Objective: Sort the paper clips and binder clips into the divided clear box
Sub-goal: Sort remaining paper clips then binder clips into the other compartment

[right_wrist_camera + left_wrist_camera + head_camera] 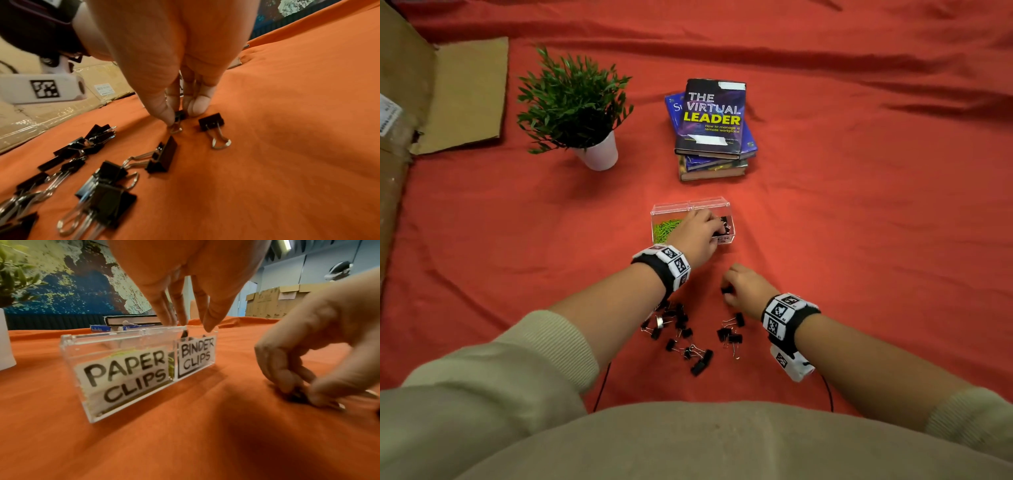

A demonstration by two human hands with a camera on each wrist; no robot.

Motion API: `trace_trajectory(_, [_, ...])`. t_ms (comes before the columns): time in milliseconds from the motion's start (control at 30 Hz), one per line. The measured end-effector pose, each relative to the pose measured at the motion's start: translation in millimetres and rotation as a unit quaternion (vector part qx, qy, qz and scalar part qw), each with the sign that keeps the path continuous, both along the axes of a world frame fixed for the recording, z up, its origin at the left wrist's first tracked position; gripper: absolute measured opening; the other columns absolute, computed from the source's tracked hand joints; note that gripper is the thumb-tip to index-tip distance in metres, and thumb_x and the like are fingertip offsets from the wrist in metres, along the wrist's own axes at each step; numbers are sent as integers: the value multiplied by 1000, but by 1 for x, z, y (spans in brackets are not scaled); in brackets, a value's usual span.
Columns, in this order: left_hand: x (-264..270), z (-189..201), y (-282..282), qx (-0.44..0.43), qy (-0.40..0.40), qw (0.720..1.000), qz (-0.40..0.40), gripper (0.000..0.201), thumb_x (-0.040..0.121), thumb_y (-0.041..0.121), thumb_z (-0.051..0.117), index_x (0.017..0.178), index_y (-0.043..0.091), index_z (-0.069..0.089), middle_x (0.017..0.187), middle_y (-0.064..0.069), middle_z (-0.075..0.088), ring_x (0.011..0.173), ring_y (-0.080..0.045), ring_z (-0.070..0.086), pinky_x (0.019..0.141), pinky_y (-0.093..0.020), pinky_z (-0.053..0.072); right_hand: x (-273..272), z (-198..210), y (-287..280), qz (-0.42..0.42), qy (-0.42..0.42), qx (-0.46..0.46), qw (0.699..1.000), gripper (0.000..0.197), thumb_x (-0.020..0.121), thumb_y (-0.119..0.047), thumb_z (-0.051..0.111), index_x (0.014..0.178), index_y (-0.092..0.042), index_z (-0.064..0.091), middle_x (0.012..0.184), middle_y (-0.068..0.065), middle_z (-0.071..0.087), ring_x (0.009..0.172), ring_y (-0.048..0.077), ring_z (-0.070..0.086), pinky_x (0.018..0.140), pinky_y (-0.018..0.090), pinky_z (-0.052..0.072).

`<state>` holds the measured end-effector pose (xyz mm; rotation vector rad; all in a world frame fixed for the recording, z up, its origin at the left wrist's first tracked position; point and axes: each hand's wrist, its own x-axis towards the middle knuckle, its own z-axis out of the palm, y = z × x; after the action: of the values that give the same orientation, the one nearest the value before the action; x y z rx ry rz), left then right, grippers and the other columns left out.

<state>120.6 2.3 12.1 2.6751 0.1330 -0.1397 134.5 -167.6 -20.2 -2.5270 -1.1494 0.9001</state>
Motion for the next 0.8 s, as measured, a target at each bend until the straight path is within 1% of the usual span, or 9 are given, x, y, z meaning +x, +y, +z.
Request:
trace_trajectory(67, [-13, -2, -8, 23, -40, 999, -8, 23, 79, 13, 62, 102, 14, 67, 111, -5, 58, 107, -30, 48, 95, -39, 43, 4, 3, -4, -12, -2, 3, 1000, 19, 79, -11, 57, 97, -4, 60, 106, 14, 55, 97, 31, 56, 82, 33, 40])
trace_trajectory(133, [-29, -2, -19, 14, -42, 999, -9, 21, 79, 16, 62, 100, 14, 64, 109, -5, 56, 106, -26, 46, 96, -38, 42, 11, 5, -13, -37, -10, 8, 999, 19, 77, -9, 56, 94, -5, 60, 103, 14, 57, 97, 33, 56, 82, 35, 42])
trace_trajectory(267, [-71, -12, -49, -14, 49, 995, -86, 21, 84, 21, 58, 104, 14, 59, 109, -7, 52, 106, -25, 48, 88, -39, 45, 19, 6, -38, -58, -1, -8, 998, 31, 77, -4, 54, 106, -8, 64, 106, 13, 56, 102, 30, 55, 85, 31, 42])
trace_trajectory(367, [-90, -22, -72, 8, 102, 985, -136, 28, 86, 28, 59, 110, 13, 53, 114, -8, 48, 110, -27, 47, 86, -43, 47, 11, 4, -50, -39, 6, -23, 999, 36, 78, -11, 57, 114, -12, 62, 108, 11, 52, 105, 31, 52, 92, 35, 43])
trace_trajectory(433, [-94, -26, -82, 8, 127, 985, -115, 35, 87, 33, 60, 113, 12, 51, 117, -9, 46, 114, -28, 47, 90, -44, 47, 3, 4, -56, -37, 8, -41, 998, 40, 77, -17, 61, 116, -14, 58, 111, 10, 48, 106, 29, 49, 95, 38, 43])
trace_trajectory(533, [-94, -28, -90, -8, 139, 987, -75, 37, 87, 34, 60, 113, 10, 50, 116, -10, 45, 113, -29, 48, 91, -45, 46, -8, 3, -60, -46, 13, -35, 998, 37, 75, -16, 65, 110, -11, 58, 110, 10, 46, 102, 31, 51, 92, 38, 44])
trace_trajectory(633, [-92, -30, -94, -5, 142, 988, -57, 30, 88, 26, 59, 108, 7, 49, 114, -12, 45, 111, -31, 48, 86, -45, 46, -16, 3, -59, -60, 21, -27, 998, 26, 76, -11, 66, 101, -8, 60, 108, 11, 46, 97, 30, 54, 88, 35, 44])
trace_trajectory(700, [-91, -29, -92, -13, 138, 990, -39, 25, 87, 21, 57, 106, 6, 48, 112, -12, 47, 109, -32, 49, 83, -44, 44, -20, 4, -56, -56, 22, -20, 998, 20, 75, -10, 64, 96, -9, 61, 105, 10, 47, 94, 29, 54, 86, 36, 45])
trace_trajectory(800, [-92, -26, -79, -43, 127, 991, -28, 26, 83, 19, 58, 105, 7, 49, 109, -12, 52, 104, -32, 54, 85, -42, 46, -25, 4, -53, -53, 27, -20, 998, 21, 75, -11, 63, 95, -10, 61, 104, 9, 46, 92, 27, 53, 84, 36, 45])
